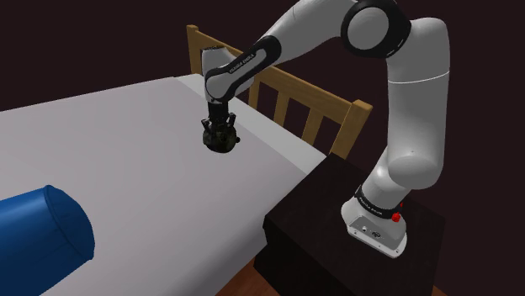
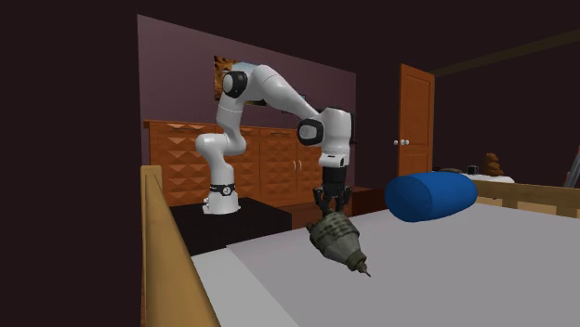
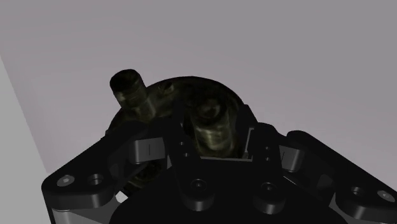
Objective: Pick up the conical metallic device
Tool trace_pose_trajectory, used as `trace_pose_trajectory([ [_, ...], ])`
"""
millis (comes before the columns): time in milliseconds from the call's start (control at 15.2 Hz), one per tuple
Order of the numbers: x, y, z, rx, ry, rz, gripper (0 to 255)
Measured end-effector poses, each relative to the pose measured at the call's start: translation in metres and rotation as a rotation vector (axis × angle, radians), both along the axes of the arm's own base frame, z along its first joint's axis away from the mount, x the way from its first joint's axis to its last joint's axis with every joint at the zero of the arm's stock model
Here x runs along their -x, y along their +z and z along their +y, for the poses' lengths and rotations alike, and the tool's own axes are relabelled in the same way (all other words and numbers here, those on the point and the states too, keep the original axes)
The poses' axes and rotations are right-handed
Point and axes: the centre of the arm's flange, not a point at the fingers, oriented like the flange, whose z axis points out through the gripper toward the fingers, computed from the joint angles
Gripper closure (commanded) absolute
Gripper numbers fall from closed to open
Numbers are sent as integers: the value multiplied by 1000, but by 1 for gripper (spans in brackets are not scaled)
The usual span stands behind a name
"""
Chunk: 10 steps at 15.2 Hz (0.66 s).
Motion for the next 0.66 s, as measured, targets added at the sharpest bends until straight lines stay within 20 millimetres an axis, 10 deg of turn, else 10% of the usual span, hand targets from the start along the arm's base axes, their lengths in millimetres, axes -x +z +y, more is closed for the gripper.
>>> trace_pose_trajectory([
  [660,0,50,0,0,0,0,255],
])
